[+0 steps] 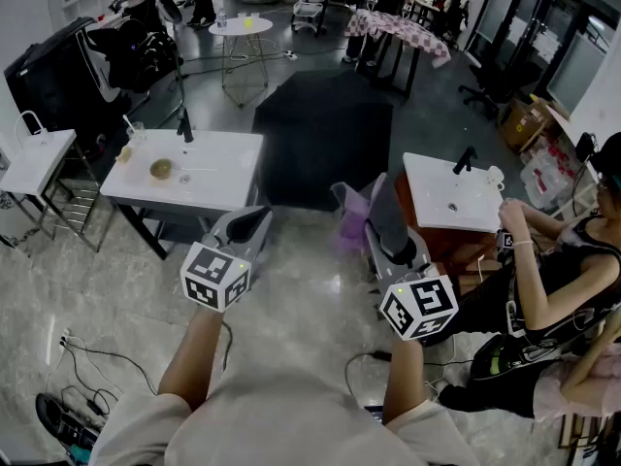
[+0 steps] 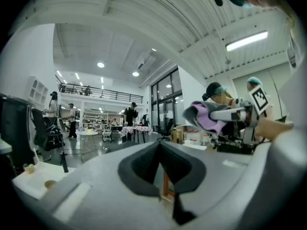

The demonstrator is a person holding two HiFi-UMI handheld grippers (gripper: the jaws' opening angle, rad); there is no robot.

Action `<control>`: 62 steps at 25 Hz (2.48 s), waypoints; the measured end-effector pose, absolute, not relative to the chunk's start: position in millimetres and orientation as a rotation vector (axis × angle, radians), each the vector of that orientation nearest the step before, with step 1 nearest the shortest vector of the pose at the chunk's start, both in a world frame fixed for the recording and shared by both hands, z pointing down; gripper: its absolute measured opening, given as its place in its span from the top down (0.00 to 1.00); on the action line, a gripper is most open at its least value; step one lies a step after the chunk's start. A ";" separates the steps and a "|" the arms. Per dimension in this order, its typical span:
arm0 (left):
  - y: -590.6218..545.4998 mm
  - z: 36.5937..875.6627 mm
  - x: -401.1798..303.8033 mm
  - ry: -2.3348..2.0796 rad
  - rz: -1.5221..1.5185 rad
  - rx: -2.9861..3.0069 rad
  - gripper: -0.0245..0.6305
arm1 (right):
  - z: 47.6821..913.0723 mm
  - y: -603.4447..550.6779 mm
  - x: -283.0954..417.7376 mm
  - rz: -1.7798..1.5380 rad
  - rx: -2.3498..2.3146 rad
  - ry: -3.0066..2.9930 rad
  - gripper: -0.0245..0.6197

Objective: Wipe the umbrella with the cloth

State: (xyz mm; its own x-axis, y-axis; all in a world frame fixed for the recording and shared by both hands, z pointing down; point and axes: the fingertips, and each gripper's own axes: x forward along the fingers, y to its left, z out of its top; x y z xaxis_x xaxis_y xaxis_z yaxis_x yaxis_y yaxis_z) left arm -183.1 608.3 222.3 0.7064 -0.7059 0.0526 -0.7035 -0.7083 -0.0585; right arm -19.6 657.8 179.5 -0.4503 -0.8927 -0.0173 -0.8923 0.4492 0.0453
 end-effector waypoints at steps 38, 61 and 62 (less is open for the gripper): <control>477.5 267.9 -113.7 1.185 -0.203 -2.817 0.96 | 220.9 512.2 37.7 -0.026 1.550 -2.718 0.80; 98.6 261.8 -93.8 1.204 -0.211 -2.816 0.96 | 226.2 160.1 66.2 0.044 1.701 -2.623 0.79; 91.8 264.7 -93.6 1.197 -0.219 -2.824 0.96 | 229.3 151.3 65.6 0.058 1.702 -2.616 0.79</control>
State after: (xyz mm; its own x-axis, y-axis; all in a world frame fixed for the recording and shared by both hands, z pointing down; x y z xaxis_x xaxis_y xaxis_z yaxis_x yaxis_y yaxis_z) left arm -93.6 91.8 264.7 0.6870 -0.7191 0.1045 -0.7097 -0.6949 -0.1163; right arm 65.6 151.3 229.3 -0.4055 -0.9133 0.0373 -0.9141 0.4050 -0.0201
